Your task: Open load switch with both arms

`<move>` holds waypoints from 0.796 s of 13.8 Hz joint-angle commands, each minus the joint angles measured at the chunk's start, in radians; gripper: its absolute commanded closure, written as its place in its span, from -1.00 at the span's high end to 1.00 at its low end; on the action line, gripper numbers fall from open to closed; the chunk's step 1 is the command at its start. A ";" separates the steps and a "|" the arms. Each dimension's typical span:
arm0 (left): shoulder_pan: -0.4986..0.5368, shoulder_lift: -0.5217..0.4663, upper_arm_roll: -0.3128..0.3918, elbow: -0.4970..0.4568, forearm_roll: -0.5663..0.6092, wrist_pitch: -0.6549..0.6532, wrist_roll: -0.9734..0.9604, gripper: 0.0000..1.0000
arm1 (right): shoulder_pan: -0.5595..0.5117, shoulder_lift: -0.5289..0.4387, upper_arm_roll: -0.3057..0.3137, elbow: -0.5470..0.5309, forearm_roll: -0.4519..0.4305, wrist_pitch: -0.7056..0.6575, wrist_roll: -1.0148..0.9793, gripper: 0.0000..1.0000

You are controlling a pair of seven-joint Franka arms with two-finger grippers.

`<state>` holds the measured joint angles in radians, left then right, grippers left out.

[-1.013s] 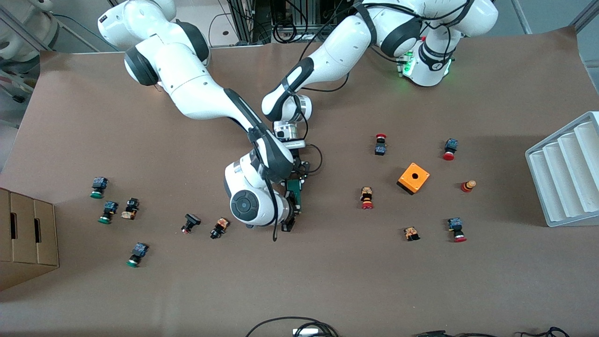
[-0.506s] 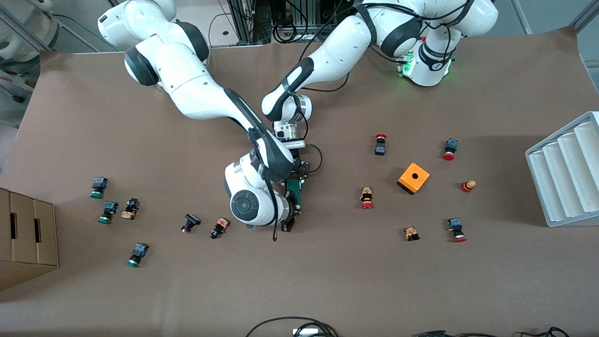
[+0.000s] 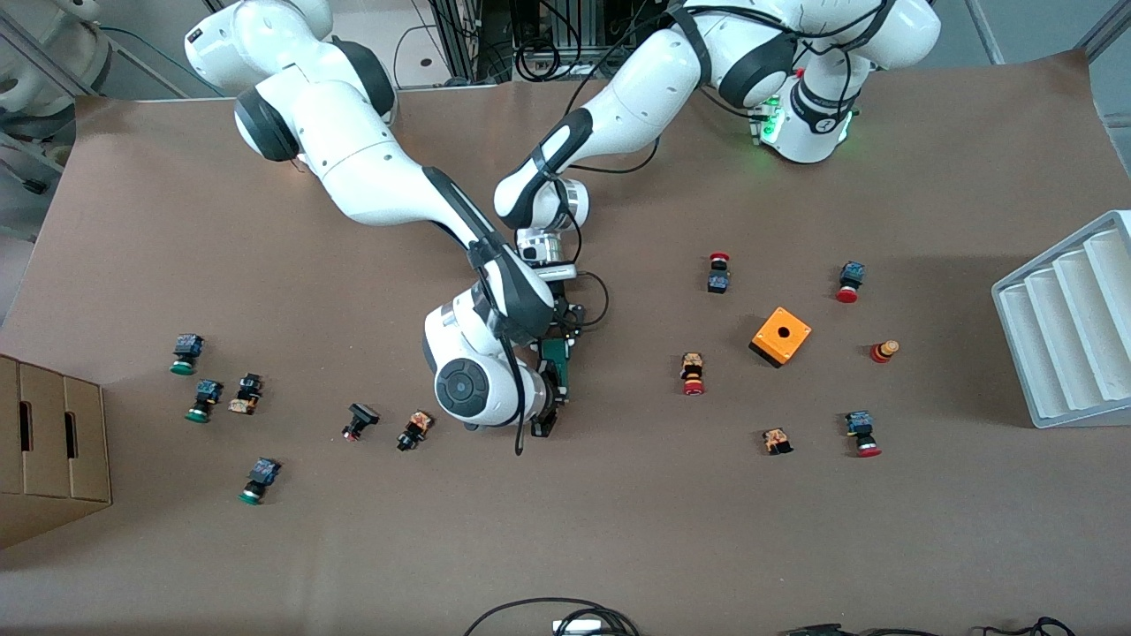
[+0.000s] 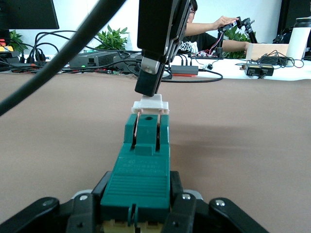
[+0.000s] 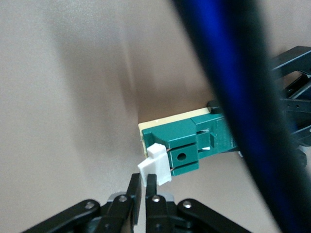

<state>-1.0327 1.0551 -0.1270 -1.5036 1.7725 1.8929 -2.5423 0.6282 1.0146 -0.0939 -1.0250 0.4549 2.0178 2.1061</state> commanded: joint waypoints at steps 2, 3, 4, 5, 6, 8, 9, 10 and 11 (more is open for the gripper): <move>0.002 0.016 -0.010 0.026 0.010 -0.009 0.005 -0.13 | 0.013 -0.036 0.003 -0.081 0.034 -0.034 0.015 -0.82; 0.000 0.016 -0.010 0.026 0.010 -0.009 0.005 -0.13 | 0.013 -0.042 0.003 -0.090 0.034 -0.033 0.014 -0.82; 0.000 0.016 -0.010 0.026 0.010 -0.009 0.005 -0.13 | 0.013 -0.048 0.005 -0.095 0.034 -0.034 0.014 -0.82; 0.002 0.016 -0.010 0.026 0.010 -0.009 0.005 -0.13 | 0.013 -0.050 0.005 -0.098 0.034 -0.034 0.014 -0.82; 0.000 0.016 -0.010 0.026 0.010 -0.008 0.005 -0.13 | 0.013 -0.051 0.005 -0.098 0.034 -0.034 0.015 -0.82; 0.000 0.016 -0.010 0.026 0.010 -0.008 0.004 -0.13 | 0.015 -0.057 0.005 -0.107 0.033 -0.036 0.015 -0.82; 0.000 0.016 -0.010 0.026 0.010 -0.008 0.004 -0.13 | 0.018 -0.066 0.006 -0.121 0.033 -0.034 0.014 -0.82; 0.000 0.014 -0.010 0.026 0.009 -0.008 0.004 -0.13 | 0.018 -0.074 0.014 -0.130 0.033 -0.034 0.014 -0.81; 0.002 0.014 -0.010 0.026 0.008 -0.008 0.004 -0.13 | 0.018 -0.076 0.016 -0.132 0.031 -0.036 0.014 -0.81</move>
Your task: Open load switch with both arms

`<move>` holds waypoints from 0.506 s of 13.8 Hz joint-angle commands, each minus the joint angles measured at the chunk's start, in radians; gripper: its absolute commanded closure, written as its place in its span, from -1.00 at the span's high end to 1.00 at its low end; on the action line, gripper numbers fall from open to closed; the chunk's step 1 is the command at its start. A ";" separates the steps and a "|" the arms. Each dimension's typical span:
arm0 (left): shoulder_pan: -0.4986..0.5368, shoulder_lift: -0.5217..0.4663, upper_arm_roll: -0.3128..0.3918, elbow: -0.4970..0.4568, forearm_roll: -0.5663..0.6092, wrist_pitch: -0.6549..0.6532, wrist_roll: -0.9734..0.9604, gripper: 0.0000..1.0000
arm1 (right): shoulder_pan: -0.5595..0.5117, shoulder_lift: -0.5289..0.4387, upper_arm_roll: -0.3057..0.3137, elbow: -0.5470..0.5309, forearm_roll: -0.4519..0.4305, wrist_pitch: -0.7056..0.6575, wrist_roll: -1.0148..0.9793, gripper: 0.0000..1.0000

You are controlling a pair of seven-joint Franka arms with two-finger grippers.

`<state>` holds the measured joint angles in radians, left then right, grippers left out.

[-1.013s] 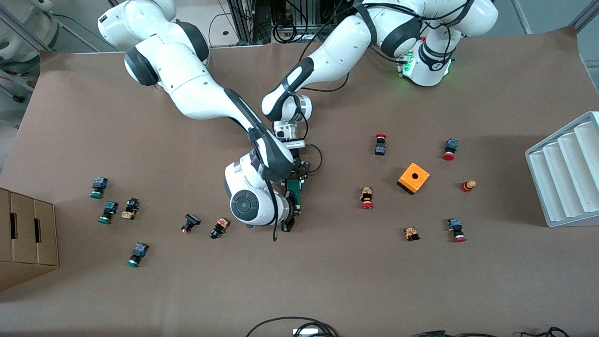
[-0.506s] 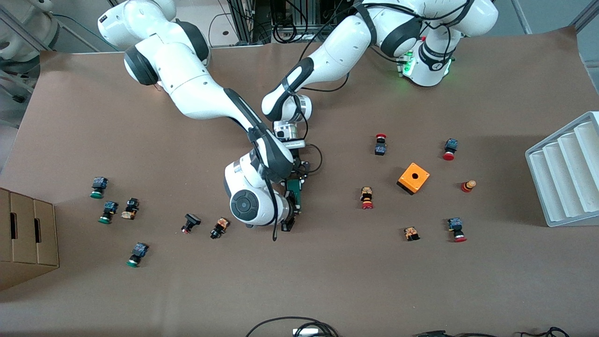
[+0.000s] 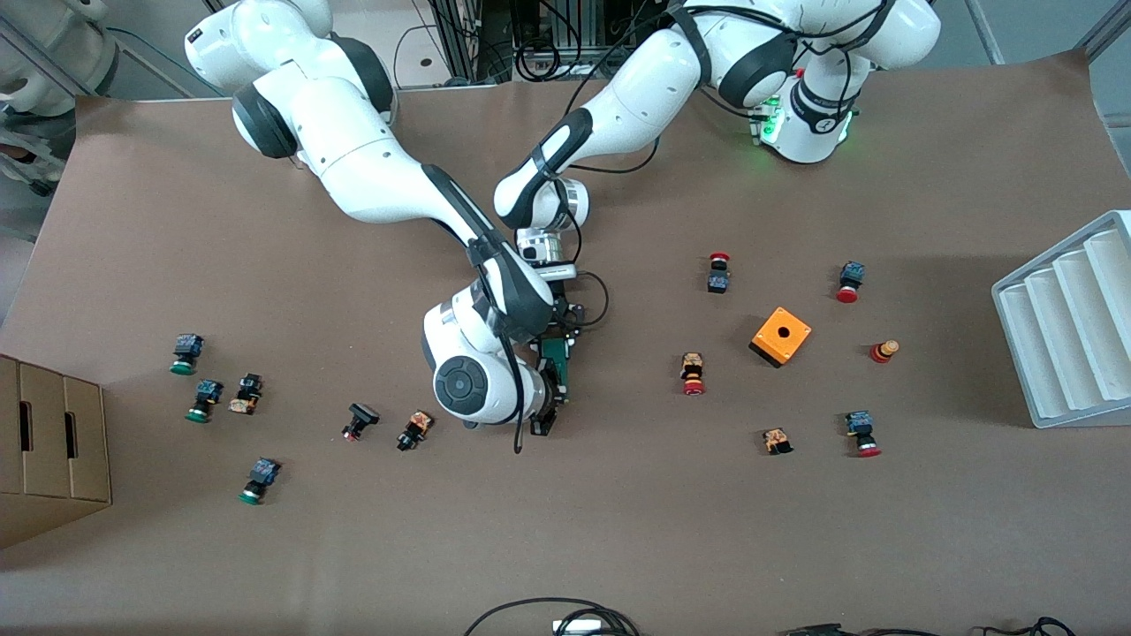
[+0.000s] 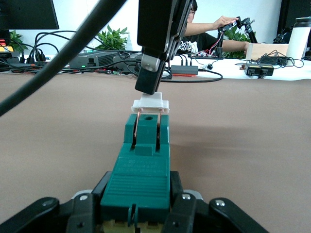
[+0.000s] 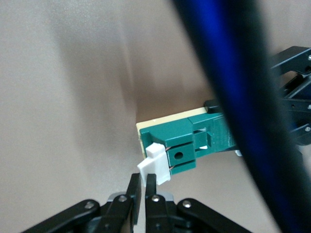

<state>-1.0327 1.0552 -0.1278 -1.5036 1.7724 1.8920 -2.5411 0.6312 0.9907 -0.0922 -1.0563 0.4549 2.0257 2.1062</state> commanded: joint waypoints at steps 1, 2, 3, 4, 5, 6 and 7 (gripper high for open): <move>0.002 0.014 -0.009 0.026 0.009 -0.007 0.002 -0.13 | 0.015 -0.056 0.017 -0.108 0.030 -0.044 0.014 -0.81; 0.002 0.014 -0.009 0.026 0.009 -0.007 0.002 -0.13 | 0.015 -0.060 0.017 -0.113 0.030 -0.044 0.014 -0.81; 0.000 0.014 -0.009 0.026 0.010 -0.007 0.002 -0.13 | 0.016 -0.061 0.017 -0.119 0.030 -0.044 0.015 -0.81; 0.002 0.014 -0.009 0.026 0.009 -0.007 0.002 -0.13 | 0.021 -0.064 0.019 -0.120 0.030 -0.044 0.015 -0.81; 0.000 0.014 -0.009 0.026 0.009 -0.007 0.002 -0.13 | 0.021 -0.069 0.019 -0.132 0.030 -0.044 0.015 -0.81; 0.000 0.016 -0.009 0.026 0.009 -0.007 0.001 -0.13 | 0.022 -0.076 0.019 -0.143 0.030 -0.042 0.015 -0.81; 0.000 0.016 -0.009 0.026 0.009 -0.007 0.001 -0.13 | 0.022 -0.081 0.026 -0.151 0.027 -0.044 0.015 -0.81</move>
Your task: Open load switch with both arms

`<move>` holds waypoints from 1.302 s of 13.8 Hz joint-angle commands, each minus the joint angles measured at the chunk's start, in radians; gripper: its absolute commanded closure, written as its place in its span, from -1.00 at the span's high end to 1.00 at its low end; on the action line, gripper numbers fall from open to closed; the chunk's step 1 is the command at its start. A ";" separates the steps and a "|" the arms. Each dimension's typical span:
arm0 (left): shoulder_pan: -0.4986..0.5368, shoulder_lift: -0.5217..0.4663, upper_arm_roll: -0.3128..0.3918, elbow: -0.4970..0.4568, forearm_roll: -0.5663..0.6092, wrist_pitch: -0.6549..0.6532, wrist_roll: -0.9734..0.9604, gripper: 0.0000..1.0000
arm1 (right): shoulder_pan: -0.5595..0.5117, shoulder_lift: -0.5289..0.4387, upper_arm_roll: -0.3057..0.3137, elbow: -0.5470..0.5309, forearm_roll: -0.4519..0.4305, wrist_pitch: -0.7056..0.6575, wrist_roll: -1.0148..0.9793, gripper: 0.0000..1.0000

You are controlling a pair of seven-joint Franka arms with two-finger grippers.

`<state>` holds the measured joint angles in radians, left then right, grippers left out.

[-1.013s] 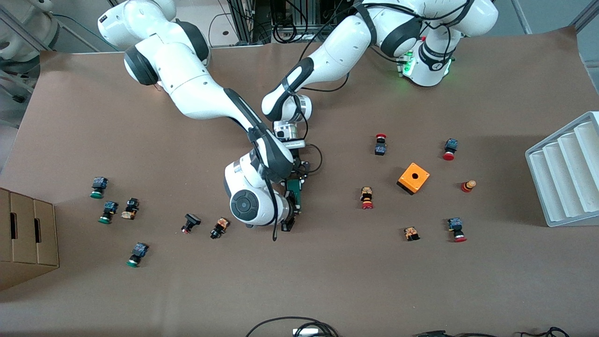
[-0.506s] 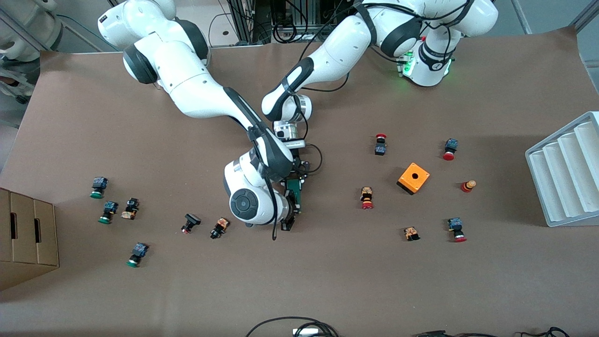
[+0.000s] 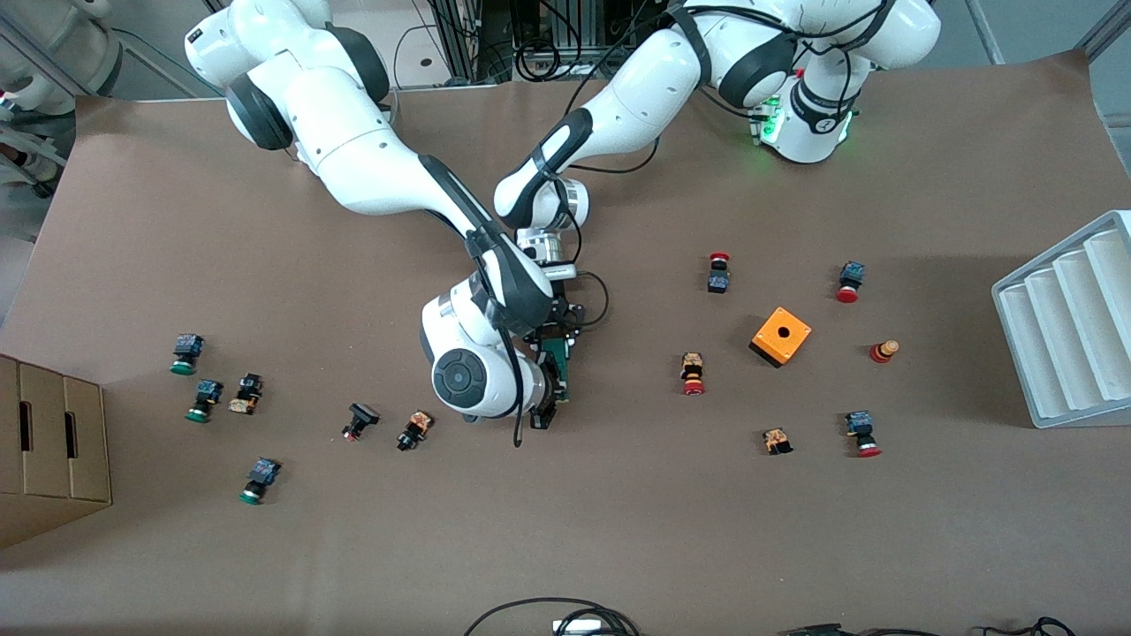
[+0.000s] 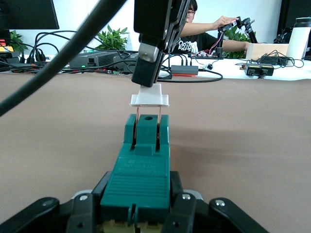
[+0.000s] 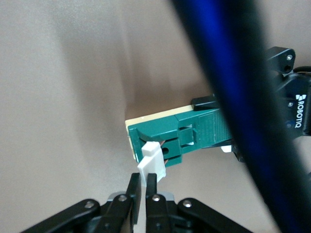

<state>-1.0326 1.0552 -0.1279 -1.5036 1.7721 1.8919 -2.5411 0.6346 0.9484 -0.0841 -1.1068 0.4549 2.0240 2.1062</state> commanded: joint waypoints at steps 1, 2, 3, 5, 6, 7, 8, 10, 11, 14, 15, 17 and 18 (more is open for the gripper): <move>0.000 0.016 -0.009 0.026 0.010 -0.007 0.001 -0.13 | 0.017 -0.042 0.029 -0.108 0.024 -0.041 0.015 -0.81; 0.000 0.016 -0.009 0.026 0.009 -0.007 0.001 -0.13 | 0.017 -0.043 0.030 -0.111 0.016 -0.041 0.015 -0.80; 0.000 0.016 -0.009 0.026 0.009 -0.007 0.001 -0.13 | 0.017 -0.045 0.035 -0.111 0.016 -0.041 0.015 -0.80; 0.000 0.016 -0.009 0.026 0.009 -0.007 0.002 -0.13 | 0.019 -0.045 0.037 -0.114 0.015 -0.039 0.017 -0.80; 0.000 0.016 -0.009 0.026 0.010 -0.007 0.001 -0.14 | 0.019 -0.045 0.037 -0.116 0.015 -0.039 0.017 -0.80; 0.000 0.016 -0.009 0.026 0.010 -0.007 0.002 -0.14 | 0.019 -0.045 0.037 -0.116 0.015 -0.039 0.017 -0.80; 0.000 0.016 -0.009 0.026 0.010 -0.007 0.002 -0.14 | 0.017 -0.046 0.037 -0.116 0.016 -0.039 0.017 -0.80; 0.002 0.016 -0.009 0.026 0.010 -0.007 0.002 -0.14 | 0.013 -0.054 0.037 -0.116 0.018 -0.042 0.018 -0.68; 0.000 0.016 -0.009 0.026 0.010 -0.007 0.002 -0.14 | 0.013 -0.063 0.037 -0.114 0.019 -0.044 0.018 -0.61; 0.000 0.016 -0.009 0.026 0.010 -0.007 0.002 -0.14 | 0.017 -0.076 0.037 -0.116 0.019 -0.048 0.020 -0.43; 0.000 0.016 -0.009 0.026 0.009 -0.007 0.002 -0.14 | 0.019 -0.076 0.037 -0.116 0.021 -0.065 0.020 -0.43; 0.000 0.016 -0.009 0.026 0.010 -0.007 0.002 -0.14 | 0.017 -0.089 0.035 -0.113 0.024 -0.086 0.018 -0.27; 0.002 0.016 -0.009 0.026 0.010 -0.005 0.002 -0.14 | 0.013 -0.089 0.035 -0.108 0.024 -0.096 0.020 -0.26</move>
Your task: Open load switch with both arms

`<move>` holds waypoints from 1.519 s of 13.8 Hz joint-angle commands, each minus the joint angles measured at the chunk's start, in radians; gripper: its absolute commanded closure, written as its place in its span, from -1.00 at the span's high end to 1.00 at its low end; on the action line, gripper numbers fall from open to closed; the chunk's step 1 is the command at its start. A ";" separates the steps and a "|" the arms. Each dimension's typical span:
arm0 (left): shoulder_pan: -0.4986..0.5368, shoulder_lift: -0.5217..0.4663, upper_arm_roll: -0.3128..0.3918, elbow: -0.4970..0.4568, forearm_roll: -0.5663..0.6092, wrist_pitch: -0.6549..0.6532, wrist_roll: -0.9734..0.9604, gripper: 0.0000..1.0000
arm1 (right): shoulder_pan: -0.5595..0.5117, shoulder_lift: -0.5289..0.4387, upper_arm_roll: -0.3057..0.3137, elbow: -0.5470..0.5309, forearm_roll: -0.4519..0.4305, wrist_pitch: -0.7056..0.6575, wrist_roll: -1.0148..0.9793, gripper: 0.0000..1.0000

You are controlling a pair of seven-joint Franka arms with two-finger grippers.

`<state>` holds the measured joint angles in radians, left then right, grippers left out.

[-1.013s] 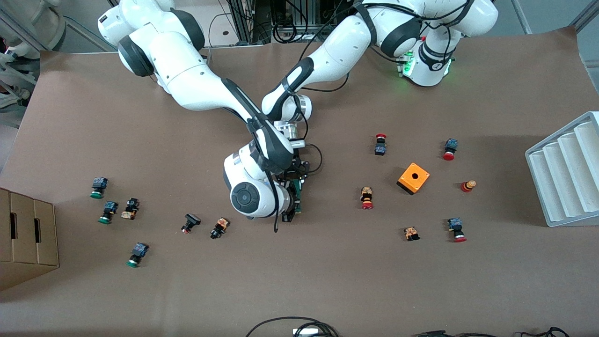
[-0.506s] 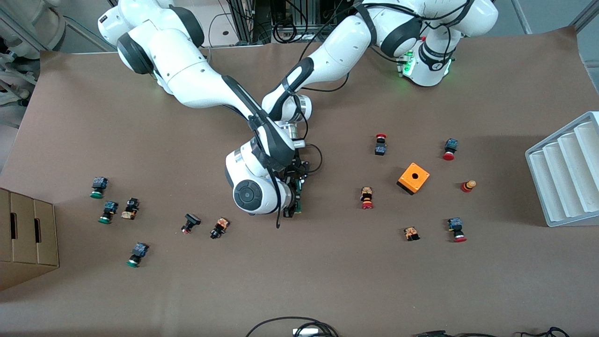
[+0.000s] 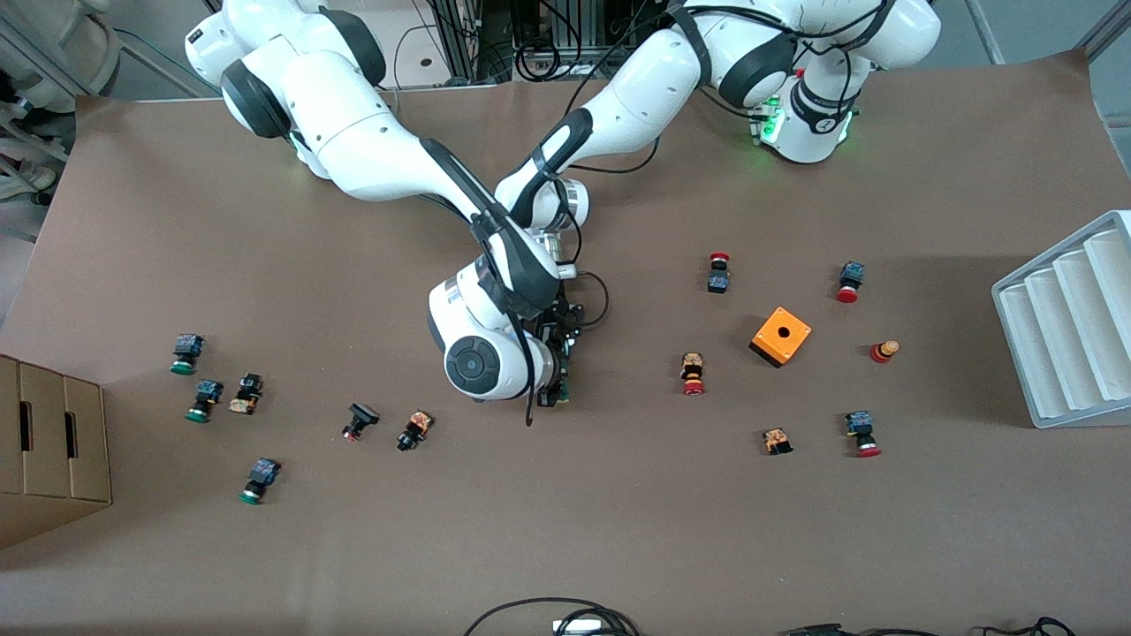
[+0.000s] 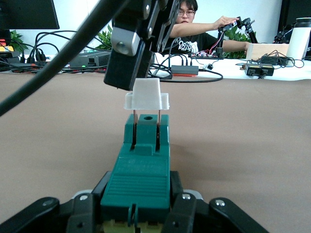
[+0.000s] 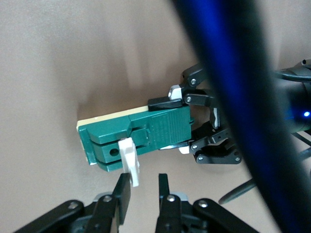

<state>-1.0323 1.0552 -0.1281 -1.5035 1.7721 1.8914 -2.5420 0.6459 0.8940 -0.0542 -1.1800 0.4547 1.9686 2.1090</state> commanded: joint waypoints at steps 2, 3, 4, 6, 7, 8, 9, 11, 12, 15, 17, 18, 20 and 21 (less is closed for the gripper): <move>0.001 0.015 -0.008 0.026 0.010 -0.005 0.005 -0.14 | -0.005 -0.035 0.005 -0.024 0.025 -0.040 0.019 -0.26; 0.000 0.015 -0.008 0.026 0.009 -0.005 0.003 -0.14 | -0.006 -0.035 0.004 -0.012 0.025 -0.042 0.019 -0.26; 0.001 0.015 -0.008 0.026 0.010 -0.005 0.005 -0.14 | -0.006 -0.033 0.004 -0.010 0.025 -0.040 0.020 -0.26; 0.001 0.015 -0.008 0.026 0.010 -0.003 0.003 -0.14 | -0.008 -0.033 0.005 0.000 0.027 -0.042 0.020 -0.27; 0.001 0.015 -0.008 0.026 0.010 -0.005 0.005 -0.14 | -0.009 -0.030 0.004 0.011 0.027 -0.042 0.023 -0.33; 0.001 0.015 -0.008 0.026 0.010 -0.003 0.005 -0.14 | -0.015 -0.027 0.004 0.013 0.027 -0.034 0.026 -0.42; 0.001 0.015 -0.008 0.026 0.010 -0.003 0.005 -0.14 | -0.023 -0.024 0.004 0.019 0.027 -0.030 0.026 -0.48; 0.001 0.017 -0.008 0.026 0.010 -0.003 0.005 -0.14 | -0.031 -0.014 0.001 0.036 0.027 -0.023 0.026 -0.62; 0.001 0.017 -0.008 0.026 0.010 -0.003 0.005 -0.14 | -0.034 -0.007 0.001 0.045 0.027 -0.017 0.026 -0.62; 0.000 0.017 -0.008 0.026 0.010 -0.002 0.005 -0.14 | -0.042 0.029 -0.004 0.088 0.025 -0.013 0.026 -0.62; 0.001 0.017 -0.008 0.026 0.009 -0.002 0.005 -0.14 | -0.042 0.036 -0.004 0.089 0.025 -0.002 0.026 -0.62; 0.001 0.017 -0.008 0.026 0.010 -0.002 0.005 -0.14 | -0.043 0.036 -0.004 0.089 0.025 0.000 0.026 -0.62; 0.001 0.017 -0.008 0.026 0.010 -0.002 0.006 -0.14 | -0.043 0.033 -0.004 0.080 0.021 -0.002 0.025 -0.62; 0.001 0.017 -0.008 0.026 0.010 -0.002 0.006 -0.14 | -0.043 0.031 -0.003 0.074 0.016 0.000 0.025 -0.62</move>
<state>-1.0321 1.0553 -0.1281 -1.5033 1.7722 1.8916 -2.5419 0.6061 0.9022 -0.0566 -1.1406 0.4548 1.9728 2.1185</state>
